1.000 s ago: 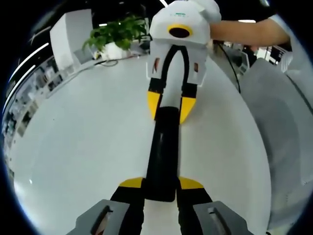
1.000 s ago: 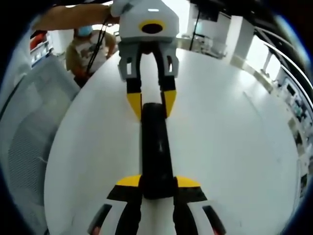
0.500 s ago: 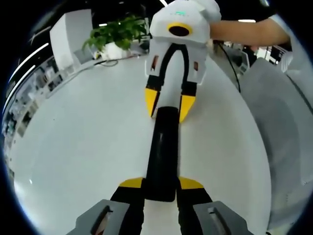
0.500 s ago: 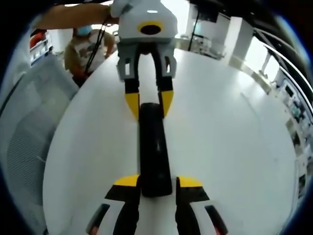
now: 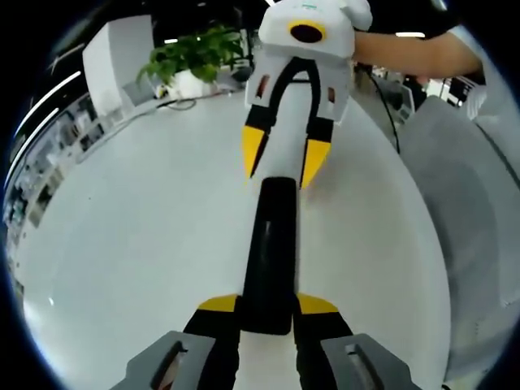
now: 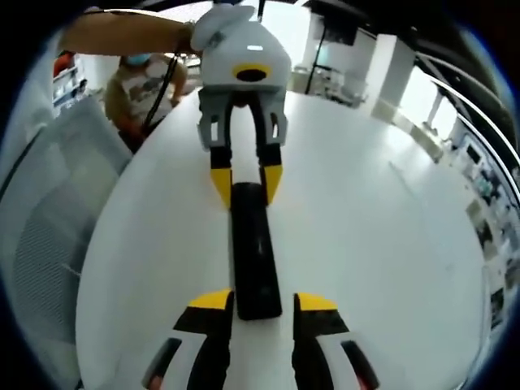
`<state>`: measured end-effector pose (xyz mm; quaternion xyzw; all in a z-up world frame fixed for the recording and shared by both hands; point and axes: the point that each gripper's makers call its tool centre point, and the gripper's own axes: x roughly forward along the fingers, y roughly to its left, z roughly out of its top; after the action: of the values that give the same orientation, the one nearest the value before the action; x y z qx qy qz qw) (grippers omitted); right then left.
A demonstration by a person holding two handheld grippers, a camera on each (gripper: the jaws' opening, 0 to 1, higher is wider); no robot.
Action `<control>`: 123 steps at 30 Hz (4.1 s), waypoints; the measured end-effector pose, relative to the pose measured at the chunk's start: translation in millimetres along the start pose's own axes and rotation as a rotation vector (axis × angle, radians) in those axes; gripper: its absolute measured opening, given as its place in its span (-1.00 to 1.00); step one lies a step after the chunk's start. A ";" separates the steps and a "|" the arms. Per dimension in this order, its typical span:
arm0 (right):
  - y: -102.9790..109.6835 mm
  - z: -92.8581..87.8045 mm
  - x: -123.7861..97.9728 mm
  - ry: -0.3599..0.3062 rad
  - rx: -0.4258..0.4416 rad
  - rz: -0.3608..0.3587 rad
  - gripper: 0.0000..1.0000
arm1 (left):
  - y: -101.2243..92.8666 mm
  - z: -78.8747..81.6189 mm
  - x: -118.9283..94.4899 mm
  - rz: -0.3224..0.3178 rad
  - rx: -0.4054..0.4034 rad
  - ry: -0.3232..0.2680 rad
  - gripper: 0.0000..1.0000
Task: Press the specified remote control buttons in sequence, fully releasing each button before pressing the next.
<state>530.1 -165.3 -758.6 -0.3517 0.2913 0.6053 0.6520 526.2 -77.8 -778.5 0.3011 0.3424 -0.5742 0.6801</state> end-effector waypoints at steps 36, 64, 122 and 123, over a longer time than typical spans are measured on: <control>-10.4 -1.9 -17.7 0.085 -0.118 -0.033 -0.85 | -0.1 0.3 -0.2 0.001 -0.007 -0.006 -0.52; -5.9 -9.6 -7.1 0.163 -0.185 0.045 -1.00 | 1.0 0.1 0.2 0.004 -0.006 0.002 -0.51; -1.4 -14.7 7.3 0.247 -0.172 0.085 -1.00 | 0.7 -0.6 0.3 0.007 -0.012 -0.005 -0.51; -1.3 -14.8 7.3 0.246 -0.171 0.086 -1.00 | 0.7 -0.6 0.4 0.007 -0.012 -0.005 -0.51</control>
<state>532.8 -173.1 -772.9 -0.4647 0.3313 0.6075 0.5524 526.8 -77.5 -779.1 0.2967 0.3430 -0.5705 0.6848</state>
